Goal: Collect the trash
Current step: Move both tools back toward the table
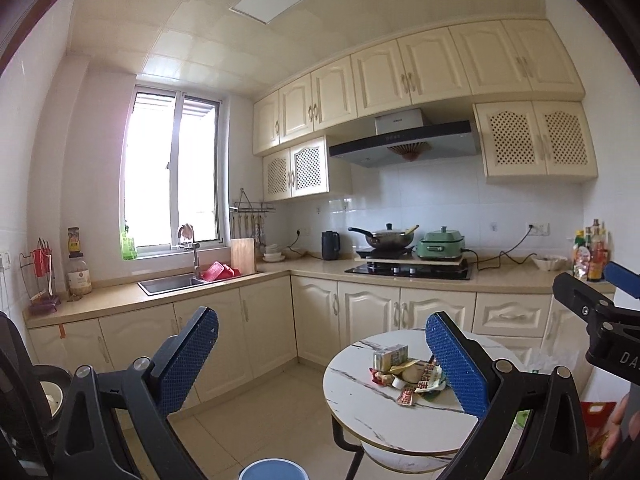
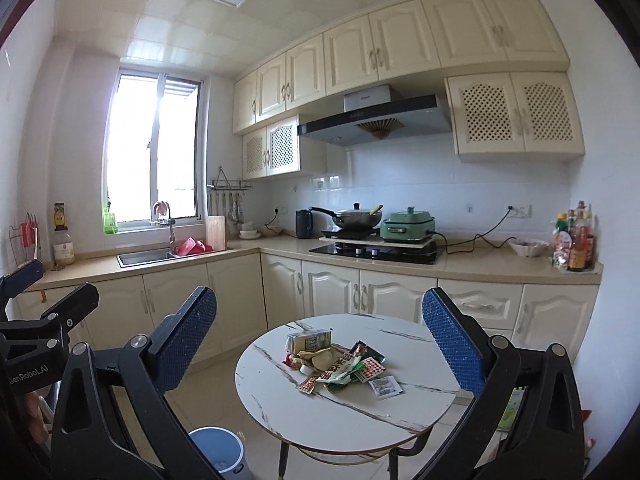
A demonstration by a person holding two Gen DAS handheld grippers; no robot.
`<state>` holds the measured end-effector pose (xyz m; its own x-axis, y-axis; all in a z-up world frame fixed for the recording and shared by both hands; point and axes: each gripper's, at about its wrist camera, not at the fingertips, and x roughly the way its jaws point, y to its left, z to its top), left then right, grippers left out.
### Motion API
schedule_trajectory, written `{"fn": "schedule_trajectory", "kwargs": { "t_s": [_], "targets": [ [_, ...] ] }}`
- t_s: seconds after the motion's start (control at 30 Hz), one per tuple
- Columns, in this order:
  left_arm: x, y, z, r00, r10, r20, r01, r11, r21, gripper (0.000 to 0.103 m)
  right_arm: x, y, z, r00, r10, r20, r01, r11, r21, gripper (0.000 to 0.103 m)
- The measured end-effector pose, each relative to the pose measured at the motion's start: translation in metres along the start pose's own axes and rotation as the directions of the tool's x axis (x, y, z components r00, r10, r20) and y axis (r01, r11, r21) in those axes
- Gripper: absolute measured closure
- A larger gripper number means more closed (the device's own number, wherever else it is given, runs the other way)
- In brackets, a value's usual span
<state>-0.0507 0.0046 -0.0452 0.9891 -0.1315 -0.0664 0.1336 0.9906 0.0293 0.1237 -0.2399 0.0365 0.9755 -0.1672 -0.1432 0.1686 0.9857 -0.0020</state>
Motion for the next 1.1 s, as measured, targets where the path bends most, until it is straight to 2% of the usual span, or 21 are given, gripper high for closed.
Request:
{"fn": "schedule_trajectory", "kwargs": {
  "t_s": [0.3,0.47,0.73,0.97,1.1],
  "targets": [
    [-0.010,-0.003,-0.005,1.000,0.025,-0.005,-0.025,1.000,-0.014,0.001,0.001,0.004,0.000,1.000,0.011,0.000,-0.011,1.000,-0.005,0.000],
    [0.003,-0.005,0.010,1.000,0.020,-0.011,-0.020,1.000,-0.013,0.001,0.001,0.003,-0.001,1.000,0.011,-0.001,-0.011,1.000,-0.005,0.000],
    [0.022,-0.009,0.016,1.000,0.010,-0.025,-0.011,1.000,-0.012,0.001,0.009,-0.005,-0.005,1.000,-0.012,-0.023,0.012,1.000,-0.004,0.000],
    [0.075,-0.008,0.010,0.995,-0.028,-0.095,0.025,0.999,-0.031,0.001,0.042,-0.032,-0.023,0.992,-0.082,-0.098,0.083,0.997,0.007,0.000],
    [0.132,-0.015,-0.004,0.977,-0.078,-0.200,0.070,0.996,-0.051,0.001,0.079,-0.058,-0.051,0.973,-0.121,-0.197,0.128,0.992,0.021,0.000]
  ]
}}
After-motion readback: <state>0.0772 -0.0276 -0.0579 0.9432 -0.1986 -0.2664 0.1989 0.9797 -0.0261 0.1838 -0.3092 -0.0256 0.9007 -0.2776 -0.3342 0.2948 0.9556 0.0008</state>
